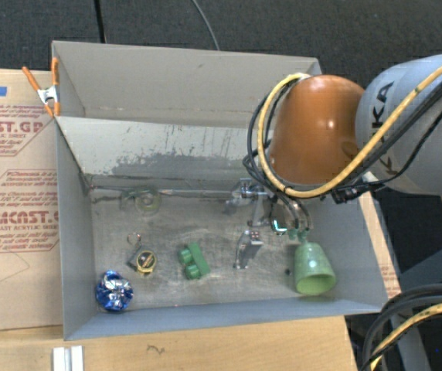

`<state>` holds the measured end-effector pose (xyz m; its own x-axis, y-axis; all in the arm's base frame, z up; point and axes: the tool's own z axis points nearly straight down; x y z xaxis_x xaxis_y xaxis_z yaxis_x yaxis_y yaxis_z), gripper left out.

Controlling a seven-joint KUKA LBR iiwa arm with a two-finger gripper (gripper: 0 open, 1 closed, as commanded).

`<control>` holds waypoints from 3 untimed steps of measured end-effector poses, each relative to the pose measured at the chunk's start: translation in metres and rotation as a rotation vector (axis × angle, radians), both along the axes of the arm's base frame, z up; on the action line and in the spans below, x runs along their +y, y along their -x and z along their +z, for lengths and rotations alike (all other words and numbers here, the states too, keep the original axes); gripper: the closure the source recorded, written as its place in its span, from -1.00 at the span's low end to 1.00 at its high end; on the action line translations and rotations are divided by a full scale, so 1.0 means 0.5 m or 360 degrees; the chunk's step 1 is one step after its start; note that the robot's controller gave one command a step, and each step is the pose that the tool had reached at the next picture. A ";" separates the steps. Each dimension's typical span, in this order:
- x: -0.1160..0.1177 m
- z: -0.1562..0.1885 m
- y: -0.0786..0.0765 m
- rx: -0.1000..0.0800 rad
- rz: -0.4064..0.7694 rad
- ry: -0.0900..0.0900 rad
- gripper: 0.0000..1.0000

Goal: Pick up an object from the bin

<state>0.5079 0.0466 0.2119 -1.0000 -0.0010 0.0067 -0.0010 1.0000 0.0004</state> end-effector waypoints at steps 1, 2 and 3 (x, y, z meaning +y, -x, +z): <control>0.101 -0.242 0.019 -0.0048 0.0357 -0.0004 -1.00; 0.108 -0.239 0.014 -0.0065 0.0361 -0.0013 1.00; 0.055 0.124 -0.028 -0.0028 0.0721 -0.0001 1.00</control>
Offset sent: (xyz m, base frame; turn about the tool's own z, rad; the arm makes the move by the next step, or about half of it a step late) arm -0.0180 0.0539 -0.1419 -0.2306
